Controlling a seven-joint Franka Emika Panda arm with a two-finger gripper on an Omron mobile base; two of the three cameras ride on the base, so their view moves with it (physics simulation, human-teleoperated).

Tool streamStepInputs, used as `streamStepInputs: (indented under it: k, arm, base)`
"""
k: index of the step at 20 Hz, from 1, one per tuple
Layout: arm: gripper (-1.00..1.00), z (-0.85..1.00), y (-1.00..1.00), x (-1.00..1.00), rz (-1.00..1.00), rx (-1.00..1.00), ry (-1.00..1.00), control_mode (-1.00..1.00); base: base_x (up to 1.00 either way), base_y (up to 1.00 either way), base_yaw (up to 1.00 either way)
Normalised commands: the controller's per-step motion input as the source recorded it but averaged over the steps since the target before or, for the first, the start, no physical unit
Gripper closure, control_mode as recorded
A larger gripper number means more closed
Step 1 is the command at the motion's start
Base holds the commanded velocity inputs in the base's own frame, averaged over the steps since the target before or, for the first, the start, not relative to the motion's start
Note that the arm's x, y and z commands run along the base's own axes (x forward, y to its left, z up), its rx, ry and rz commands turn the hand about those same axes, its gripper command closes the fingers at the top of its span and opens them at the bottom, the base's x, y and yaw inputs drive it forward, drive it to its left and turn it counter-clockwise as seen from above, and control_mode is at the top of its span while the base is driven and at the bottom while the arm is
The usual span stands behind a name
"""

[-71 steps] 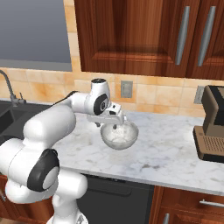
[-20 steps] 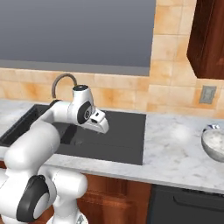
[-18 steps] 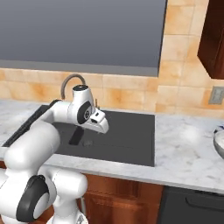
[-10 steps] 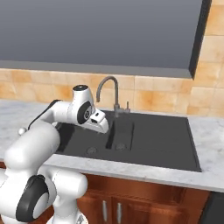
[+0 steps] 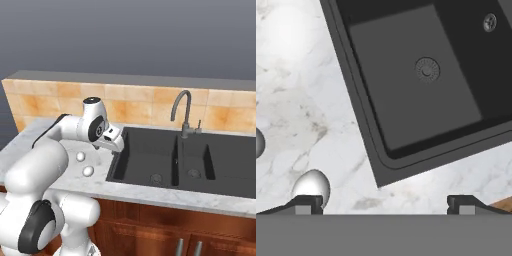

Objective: Gather the eggs and milk located in the vicinity of the sink area and place them right next to the bowl.

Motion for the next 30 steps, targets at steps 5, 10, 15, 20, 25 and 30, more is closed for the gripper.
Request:
streamStepInputs:
  k: [5, 10, 15, 20, 25, 30]
  arm:
    - [-1.0, 0.0, 0.0, 0.0, 0.0, 0.0, 0.0, 1.0]
    - [-1.0, 0.0, 0.04, 0.0, 0.0, 0.0, 0.0, -1.0]
    - [-1.0, 0.0, 0.0, 0.28, 0.07, 0.0, -0.03, -1.0]
    - [-1.0, -0.09, 0.02, 0.42, 0.13, 0.01, 0.01, -1.0]
    - [-1.0, -0.19, 0.36, 0.44, 0.15, 0.0, 0.26, -1.0]
    - [-1.0, -0.18, 0.37, 0.28, 0.11, 0.0, 0.31, -1.0]
  base:
    - [0.0, 0.7, -0.05]
    - [0.0, 0.0, 0.0]
    - [0.0, 0.0, 0.0]
    - [0.0, 0.0, 0.0]
    - [0.0, 0.0, 0.0]
    - [0.0, 0.0, 0.0]
